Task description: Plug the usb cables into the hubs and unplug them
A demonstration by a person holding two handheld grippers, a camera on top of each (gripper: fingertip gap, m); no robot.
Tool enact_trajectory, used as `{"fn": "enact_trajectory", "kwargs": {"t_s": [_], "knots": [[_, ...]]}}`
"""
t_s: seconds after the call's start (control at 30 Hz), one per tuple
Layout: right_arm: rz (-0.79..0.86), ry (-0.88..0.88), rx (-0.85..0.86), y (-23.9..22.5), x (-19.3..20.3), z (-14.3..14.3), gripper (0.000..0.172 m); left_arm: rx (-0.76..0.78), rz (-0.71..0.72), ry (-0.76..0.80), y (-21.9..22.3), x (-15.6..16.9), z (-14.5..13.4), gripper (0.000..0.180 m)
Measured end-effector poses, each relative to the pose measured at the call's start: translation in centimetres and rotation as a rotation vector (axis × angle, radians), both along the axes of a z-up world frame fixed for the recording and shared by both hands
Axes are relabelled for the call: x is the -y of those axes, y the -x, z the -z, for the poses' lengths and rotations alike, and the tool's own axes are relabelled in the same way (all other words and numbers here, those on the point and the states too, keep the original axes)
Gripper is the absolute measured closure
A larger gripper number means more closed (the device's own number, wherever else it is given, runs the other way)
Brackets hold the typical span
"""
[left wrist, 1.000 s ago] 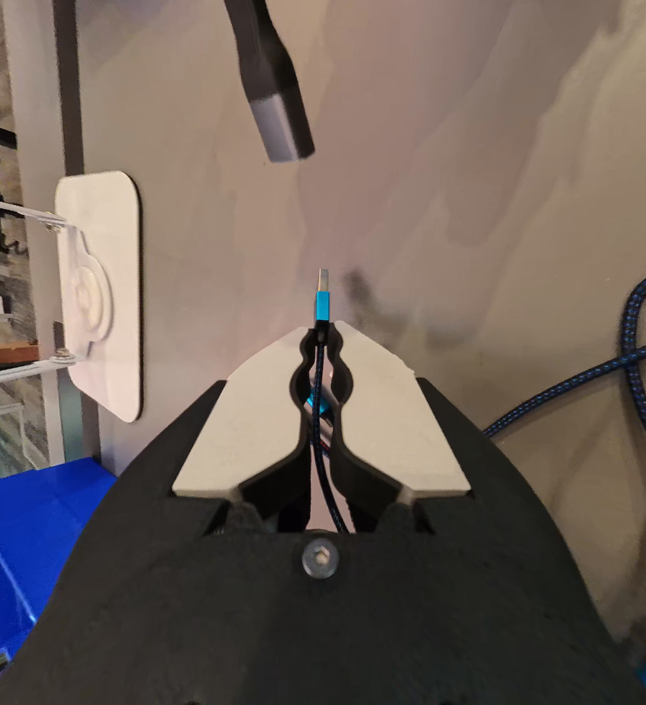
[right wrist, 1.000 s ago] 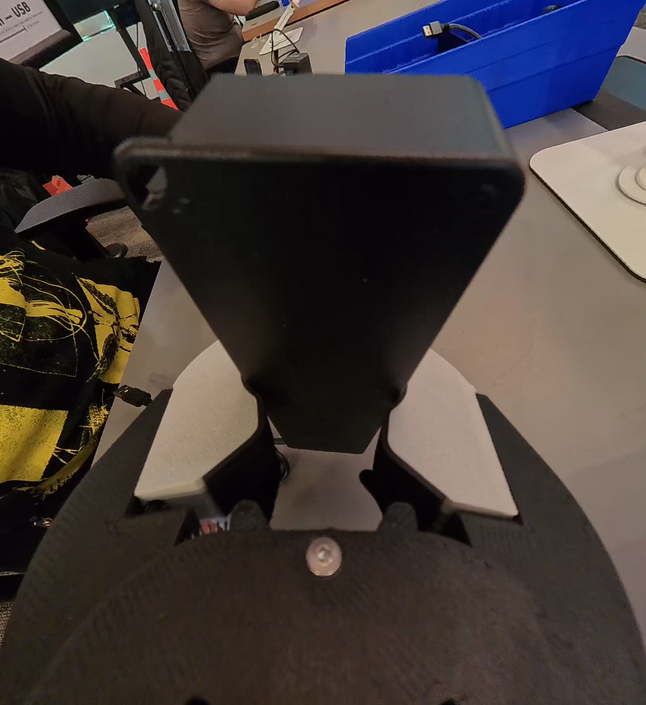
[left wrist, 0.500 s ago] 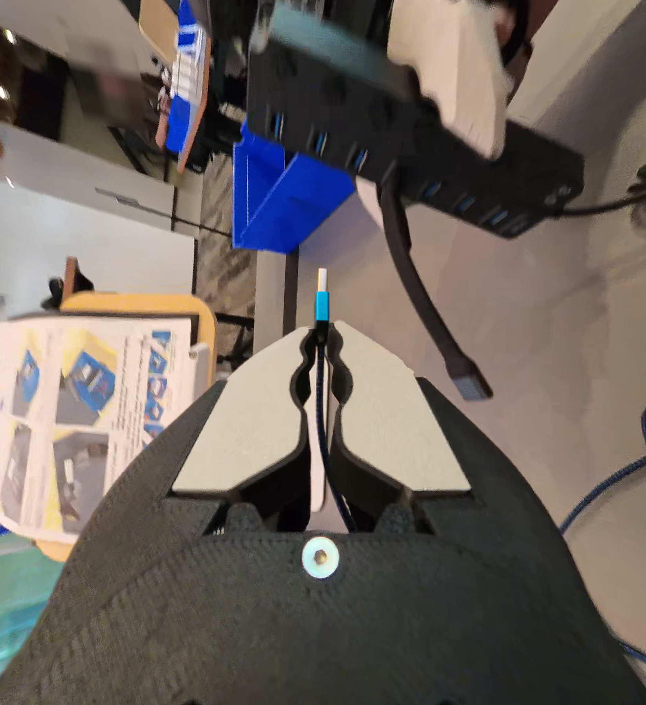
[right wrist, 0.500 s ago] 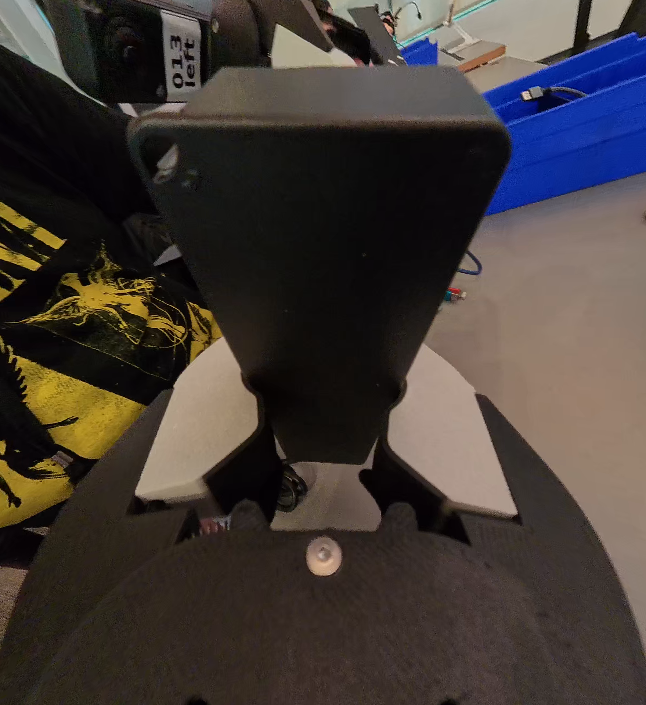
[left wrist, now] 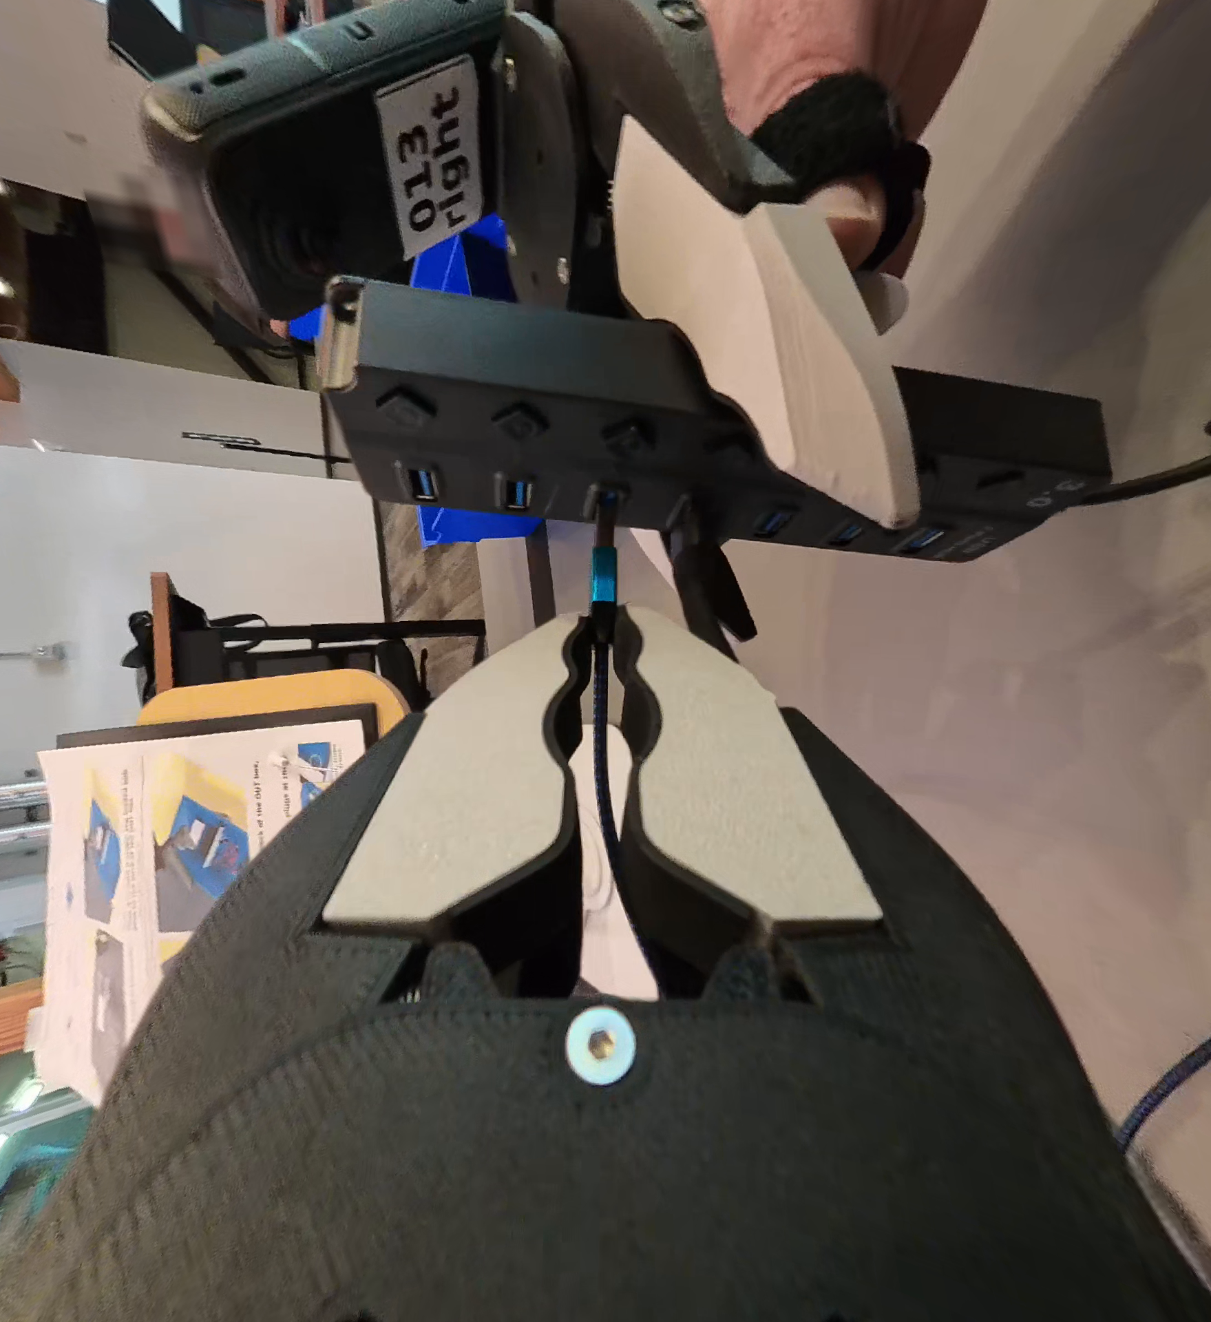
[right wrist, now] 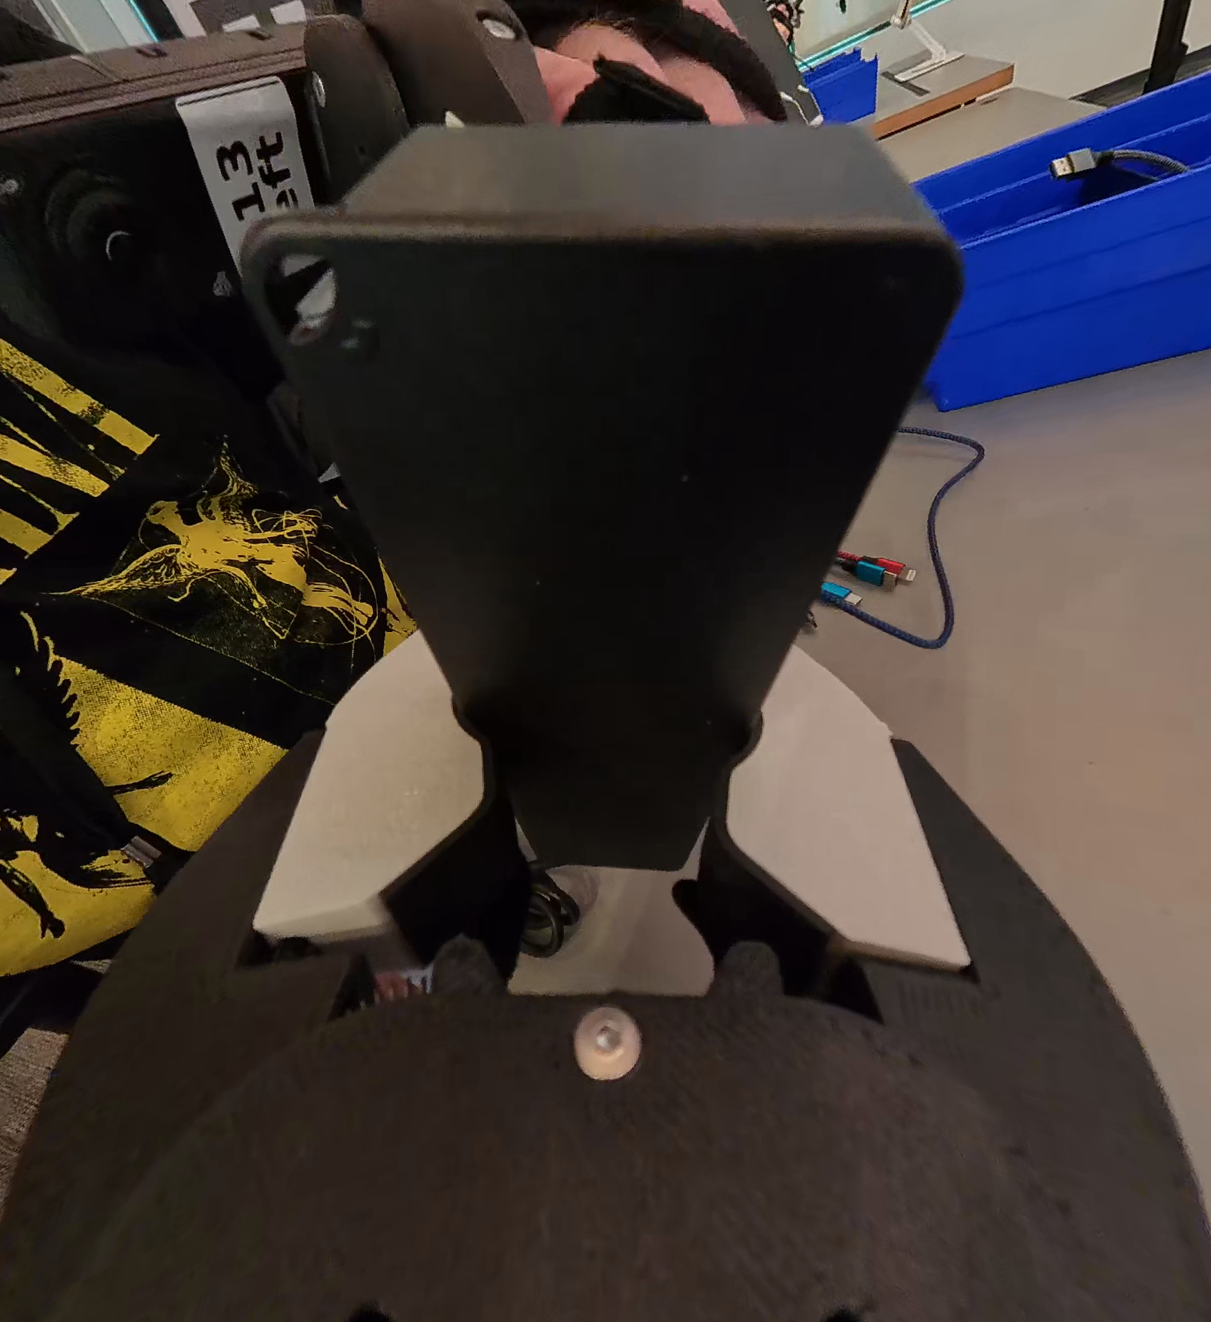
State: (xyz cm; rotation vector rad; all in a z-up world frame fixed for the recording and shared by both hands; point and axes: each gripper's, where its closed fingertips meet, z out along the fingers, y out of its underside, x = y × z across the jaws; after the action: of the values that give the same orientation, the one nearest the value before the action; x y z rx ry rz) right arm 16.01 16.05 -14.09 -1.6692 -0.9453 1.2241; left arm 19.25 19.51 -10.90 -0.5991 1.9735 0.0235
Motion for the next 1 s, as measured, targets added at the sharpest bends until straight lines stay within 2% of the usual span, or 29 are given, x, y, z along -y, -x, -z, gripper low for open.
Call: {"fn": "enact_trajectory", "kwargs": {"t_s": [0.23,0.77,1.0], "knots": [[0.004,0.005,0.000,0.0,-0.1,0.1,0.108,-0.004,0.012,0.012,0.0,0.3,0.1,0.174],[-0.061,0.037,0.062,0.9,0.8,1.2,0.109,-0.091,0.109,-0.138,-0.1,1.0,1.2,0.175],[-0.053,0.038,0.079,1.0,0.7,1.4,0.109,-0.098,0.098,-0.119,-0.1,1.0,1.4,0.174]]}}
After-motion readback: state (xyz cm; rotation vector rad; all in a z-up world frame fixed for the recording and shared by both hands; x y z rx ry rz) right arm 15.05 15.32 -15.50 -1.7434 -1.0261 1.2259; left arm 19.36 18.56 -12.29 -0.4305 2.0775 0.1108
